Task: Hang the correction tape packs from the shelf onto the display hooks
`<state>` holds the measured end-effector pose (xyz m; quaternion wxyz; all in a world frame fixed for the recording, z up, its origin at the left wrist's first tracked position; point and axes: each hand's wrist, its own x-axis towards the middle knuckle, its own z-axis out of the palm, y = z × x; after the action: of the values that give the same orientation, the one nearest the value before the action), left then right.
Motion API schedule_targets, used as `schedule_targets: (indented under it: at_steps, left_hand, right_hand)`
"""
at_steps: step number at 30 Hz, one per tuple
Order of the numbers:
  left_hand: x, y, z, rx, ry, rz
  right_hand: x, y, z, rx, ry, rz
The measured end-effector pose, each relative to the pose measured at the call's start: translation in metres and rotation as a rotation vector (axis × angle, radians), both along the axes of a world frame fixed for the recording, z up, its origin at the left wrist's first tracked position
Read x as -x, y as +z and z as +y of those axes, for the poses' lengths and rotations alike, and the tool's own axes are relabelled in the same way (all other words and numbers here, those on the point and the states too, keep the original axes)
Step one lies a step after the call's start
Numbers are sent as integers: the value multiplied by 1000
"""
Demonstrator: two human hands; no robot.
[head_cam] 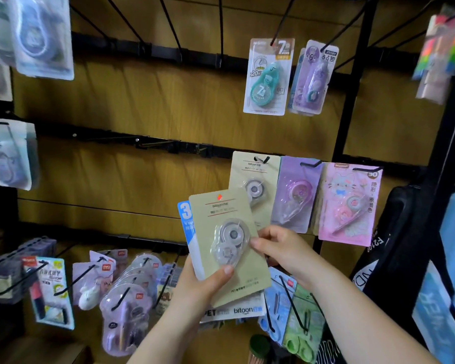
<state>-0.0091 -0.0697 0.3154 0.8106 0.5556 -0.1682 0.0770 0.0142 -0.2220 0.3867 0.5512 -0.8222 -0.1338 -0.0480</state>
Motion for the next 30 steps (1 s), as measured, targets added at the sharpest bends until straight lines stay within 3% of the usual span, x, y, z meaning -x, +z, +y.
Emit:
schedule_targets:
  at_steps: [9, 15, 19, 30]
  left_hand:
    - [8, 2, 4, 7, 43, 72]
    - [10, -2, 15, -12, 114, 133]
    - [11, -2, 19, 0, 114, 161]
    - [13, -2, 20, 27, 88, 152]
  right_hand:
    - [3, 0, -2, -184, -219, -132]
    - [19, 14, -15, -114, -178, -335]
    - [20, 26, -21, -273, -323, -479]
    - [11, 25, -16, -249, -426, -373]
